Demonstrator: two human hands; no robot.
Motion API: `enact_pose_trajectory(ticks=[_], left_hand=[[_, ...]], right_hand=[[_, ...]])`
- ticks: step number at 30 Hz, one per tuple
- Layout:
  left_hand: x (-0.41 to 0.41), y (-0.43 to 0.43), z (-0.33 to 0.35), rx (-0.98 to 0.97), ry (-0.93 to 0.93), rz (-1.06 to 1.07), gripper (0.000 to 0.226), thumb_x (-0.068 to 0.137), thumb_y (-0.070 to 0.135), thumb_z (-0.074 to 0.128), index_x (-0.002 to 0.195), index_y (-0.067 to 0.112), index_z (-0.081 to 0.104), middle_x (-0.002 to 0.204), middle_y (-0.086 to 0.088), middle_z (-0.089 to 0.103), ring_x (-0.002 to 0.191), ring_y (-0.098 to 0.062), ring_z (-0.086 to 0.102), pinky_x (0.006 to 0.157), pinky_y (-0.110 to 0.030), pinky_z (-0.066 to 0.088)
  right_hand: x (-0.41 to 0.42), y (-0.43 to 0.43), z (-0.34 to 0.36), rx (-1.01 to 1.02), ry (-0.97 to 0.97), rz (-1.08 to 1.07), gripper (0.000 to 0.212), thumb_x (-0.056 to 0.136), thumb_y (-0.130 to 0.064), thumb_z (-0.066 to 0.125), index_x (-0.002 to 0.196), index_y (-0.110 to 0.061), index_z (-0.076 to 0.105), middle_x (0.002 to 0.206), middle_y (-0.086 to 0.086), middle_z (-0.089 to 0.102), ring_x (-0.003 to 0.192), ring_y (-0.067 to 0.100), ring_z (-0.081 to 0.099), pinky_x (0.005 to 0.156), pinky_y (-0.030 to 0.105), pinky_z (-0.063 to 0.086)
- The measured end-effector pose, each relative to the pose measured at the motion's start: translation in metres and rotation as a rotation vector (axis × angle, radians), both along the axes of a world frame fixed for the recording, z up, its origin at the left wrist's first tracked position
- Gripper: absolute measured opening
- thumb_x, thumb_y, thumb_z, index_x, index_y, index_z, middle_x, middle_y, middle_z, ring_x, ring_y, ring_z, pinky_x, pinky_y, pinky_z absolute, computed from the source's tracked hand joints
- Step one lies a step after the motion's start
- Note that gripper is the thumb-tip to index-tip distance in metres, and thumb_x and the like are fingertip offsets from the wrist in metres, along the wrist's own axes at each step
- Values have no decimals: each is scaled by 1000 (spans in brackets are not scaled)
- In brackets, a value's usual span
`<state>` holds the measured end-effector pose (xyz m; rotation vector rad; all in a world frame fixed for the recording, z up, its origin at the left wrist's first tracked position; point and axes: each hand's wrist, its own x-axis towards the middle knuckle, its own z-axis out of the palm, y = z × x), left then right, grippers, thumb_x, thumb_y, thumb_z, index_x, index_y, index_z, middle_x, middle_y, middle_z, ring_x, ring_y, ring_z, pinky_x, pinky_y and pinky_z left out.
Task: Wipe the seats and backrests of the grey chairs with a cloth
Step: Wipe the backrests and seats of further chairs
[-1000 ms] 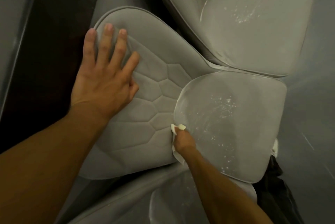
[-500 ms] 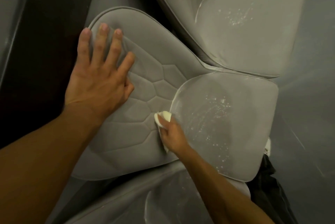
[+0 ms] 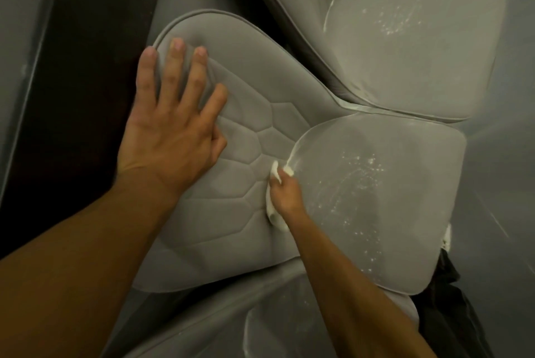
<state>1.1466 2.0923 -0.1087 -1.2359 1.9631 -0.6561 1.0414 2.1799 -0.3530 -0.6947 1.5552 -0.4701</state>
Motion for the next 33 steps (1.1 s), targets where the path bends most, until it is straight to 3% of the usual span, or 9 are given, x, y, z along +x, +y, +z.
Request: enact_pose_trajectory(ticks=[3, 6, 11, 15, 17, 21, 27, 33], left_hand=[[-1, 0, 1, 0, -5, 12, 72, 96, 56, 2, 160, 23, -3, 164, -25, -17, 152, -49, -10, 123, -62, 0], [-1, -1, 1, 0, -5, 13, 74, 96, 58, 3, 161, 23, -3, 164, -25, -17, 152, -49, -11, 123, -62, 0], [0, -1, 2, 15, -1, 10, 73, 97, 57, 1, 161, 22, -4, 164, -25, -19, 151, -50, -12, 123, -64, 2], [0, -1, 1, 21, 13, 12, 72, 97, 56, 1, 161, 23, -3, 165, -24, -17, 151, -50, -10, 122, -64, 3], [1, -1, 0, 17, 16, 3, 71, 97, 56, 2, 160, 23, -3, 165, -24, -17, 151, -50, -9, 122, -64, 1], [2, -1, -1, 4, 23, -5, 71, 97, 56, 4, 160, 23, -2, 165, -24, -16, 152, -50, -9, 123, -64, 3], [3, 0, -1, -3, 13, -12, 72, 97, 56, 2, 160, 21, -3, 165, -24, -16, 152, -49, -8, 123, -63, 5], [2, 0, -2, -2, -16, -16, 74, 97, 58, 2, 160, 22, -6, 163, -25, -20, 151, -50, -12, 123, -64, 2]], right_hand=[[4, -30, 29, -239, 9, -127, 44, 105, -23, 45, 149, -21, 43, 154, 6, 41, 141, 19, 36, 103, 7, 18], [0, -23, 23, -348, 111, -34, 45, 105, -30, 45, 149, -27, 42, 150, 6, 46, 133, 19, 45, 106, 16, 30], [-12, 29, -39, 162, 109, 296, 46, 105, -43, 39, 137, -13, 52, 144, 15, 52, 132, 30, 48, 110, 31, 31], [-31, 52, -56, 278, 188, 638, 56, 105, -48, 30, 141, -7, 46, 145, 20, 48, 133, 35, 47, 114, 39, 32], [-32, 49, -55, 239, 210, 701, 51, 105, -43, 33, 140, -9, 48, 144, 21, 49, 131, 36, 48, 112, 40, 35], [-13, 23, -46, 96, 214, 498, 37, 103, -24, 45, 134, -8, 56, 136, 23, 55, 125, 39, 52, 107, 38, 38], [0, 22, -26, 97, 167, 180, 42, 106, -37, 38, 134, -13, 58, 137, 17, 57, 125, 35, 53, 109, 34, 36], [-32, 85, -17, 79, 70, 385, 39, 104, -31, 45, 141, -21, 54, 142, 9, 55, 130, 28, 51, 108, 22, 30]])
